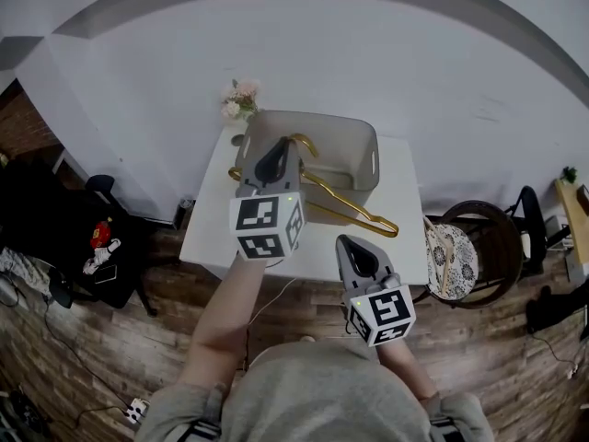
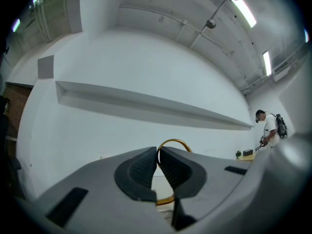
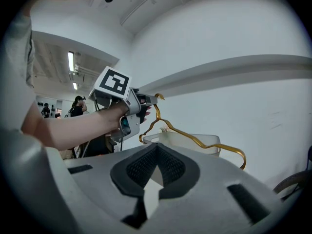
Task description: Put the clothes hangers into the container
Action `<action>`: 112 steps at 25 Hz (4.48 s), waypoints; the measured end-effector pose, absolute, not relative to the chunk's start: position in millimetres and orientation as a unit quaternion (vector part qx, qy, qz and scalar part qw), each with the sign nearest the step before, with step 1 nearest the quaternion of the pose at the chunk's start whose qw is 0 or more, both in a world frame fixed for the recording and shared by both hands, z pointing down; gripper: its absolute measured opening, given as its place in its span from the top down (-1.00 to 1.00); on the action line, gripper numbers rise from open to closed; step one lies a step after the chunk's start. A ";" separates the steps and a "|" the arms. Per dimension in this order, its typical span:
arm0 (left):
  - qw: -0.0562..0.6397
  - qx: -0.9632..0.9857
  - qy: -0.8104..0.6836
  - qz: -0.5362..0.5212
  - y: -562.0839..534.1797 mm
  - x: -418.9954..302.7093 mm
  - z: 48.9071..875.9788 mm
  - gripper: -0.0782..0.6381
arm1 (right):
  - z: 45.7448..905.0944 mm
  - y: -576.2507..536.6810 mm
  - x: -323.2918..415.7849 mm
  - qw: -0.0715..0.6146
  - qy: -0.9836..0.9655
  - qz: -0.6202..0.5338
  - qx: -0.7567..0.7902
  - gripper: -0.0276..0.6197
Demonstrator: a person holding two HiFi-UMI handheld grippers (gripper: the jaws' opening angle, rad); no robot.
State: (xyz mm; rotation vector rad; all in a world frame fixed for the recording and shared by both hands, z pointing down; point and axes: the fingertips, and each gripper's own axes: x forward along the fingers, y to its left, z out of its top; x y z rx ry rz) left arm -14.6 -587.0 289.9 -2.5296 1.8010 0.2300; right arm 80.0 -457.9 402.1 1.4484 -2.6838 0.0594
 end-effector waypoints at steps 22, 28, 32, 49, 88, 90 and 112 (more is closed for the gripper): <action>0.023 -0.804 0.588 0.084 -639.7 2.7 261.2 0.73 | 411.2 -496.5 96.4 0.046 -0.879 0.036 0.474 0.92; 0.007 -0.809 0.583 0.075 -650.2 12.7 281.5 0.73 | 415.8 -503.3 103.5 0.047 -0.874 0.038 0.482 0.92; -0.002 -0.806 0.588 0.068 -657.0 11.7 298.2 0.73 | 420.0 -506.2 104.4 0.052 -0.874 0.047 0.481 0.92; -0.056 -0.772 0.633 0.010 -658.7 -32.4 370.4 0.73 | 426.9 -510.6 91.4 0.055 -0.882 0.047 0.465 0.92; -0.105 -0.769 0.629 -0.030 -592.5 -53.2 434.7 0.56 | 423.7 -459.6 81.3 0.060 -0.877 0.056 0.473 0.92; -0.106 -0.771 0.627 -0.026 -581.8 -54.4 431.9 0.56 | 423.5 -451.6 79.2 0.063 -0.876 0.058 0.474 0.92; -0.121 -0.781 0.613 -0.007 -372.7 -105.4 430.7 0.69 | 420.9 -297.5 36.0 0.059 -0.866 0.055 0.493 0.92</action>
